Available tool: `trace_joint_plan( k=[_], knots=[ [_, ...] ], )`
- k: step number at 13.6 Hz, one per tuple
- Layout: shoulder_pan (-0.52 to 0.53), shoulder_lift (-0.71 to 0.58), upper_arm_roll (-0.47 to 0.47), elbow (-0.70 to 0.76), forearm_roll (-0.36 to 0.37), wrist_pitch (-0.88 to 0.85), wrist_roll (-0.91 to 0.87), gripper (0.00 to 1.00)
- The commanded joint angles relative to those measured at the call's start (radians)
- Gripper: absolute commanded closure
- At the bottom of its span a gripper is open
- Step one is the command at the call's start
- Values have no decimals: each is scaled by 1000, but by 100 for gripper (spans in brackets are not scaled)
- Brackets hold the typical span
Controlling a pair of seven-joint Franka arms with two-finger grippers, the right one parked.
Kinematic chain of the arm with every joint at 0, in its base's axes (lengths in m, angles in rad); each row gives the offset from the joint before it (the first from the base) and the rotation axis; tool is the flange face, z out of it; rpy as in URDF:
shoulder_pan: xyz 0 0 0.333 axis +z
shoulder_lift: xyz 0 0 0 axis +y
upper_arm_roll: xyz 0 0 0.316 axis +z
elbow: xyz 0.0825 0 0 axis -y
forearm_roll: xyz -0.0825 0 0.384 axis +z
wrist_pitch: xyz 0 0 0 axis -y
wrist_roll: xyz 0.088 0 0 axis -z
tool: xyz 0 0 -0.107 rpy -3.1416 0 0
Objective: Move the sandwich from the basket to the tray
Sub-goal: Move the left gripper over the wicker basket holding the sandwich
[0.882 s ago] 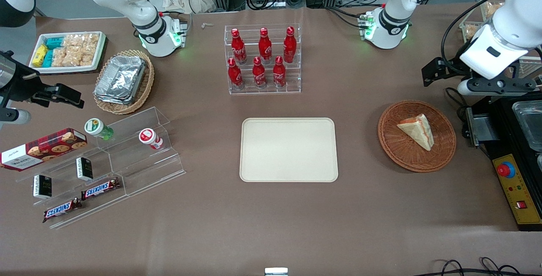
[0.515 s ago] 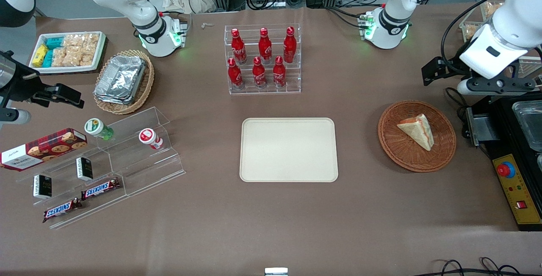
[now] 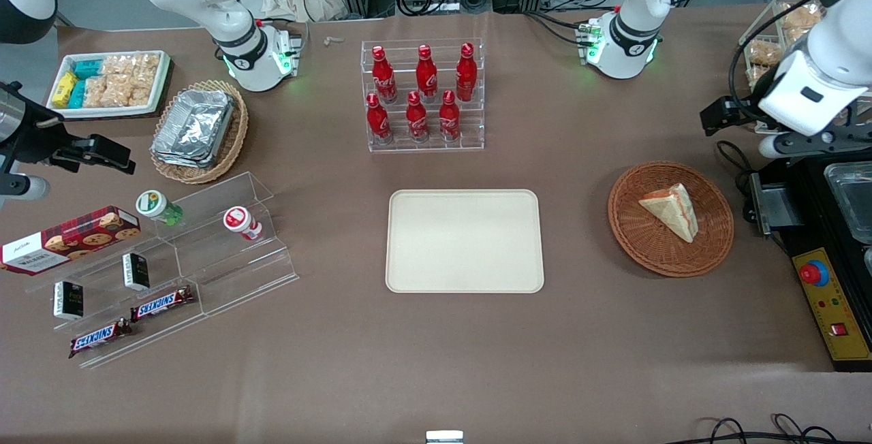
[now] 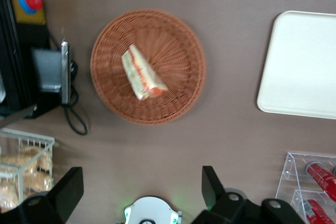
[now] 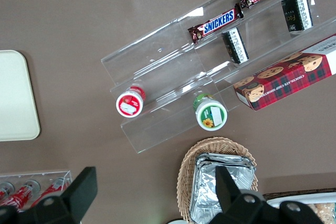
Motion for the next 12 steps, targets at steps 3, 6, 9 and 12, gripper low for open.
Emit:
trace_joint_plan(
  k=[3,6,9,12],
  knots=[
    [2,-239,95,-371,-4,224,-94,0],
    [-1,-248,92,-497,-4,370,-282,0],
    [-1,-204,92,-563,-4,483,-381,0],
    [-1,-113,92,-616,-4,624,-458,0]
  ],
)
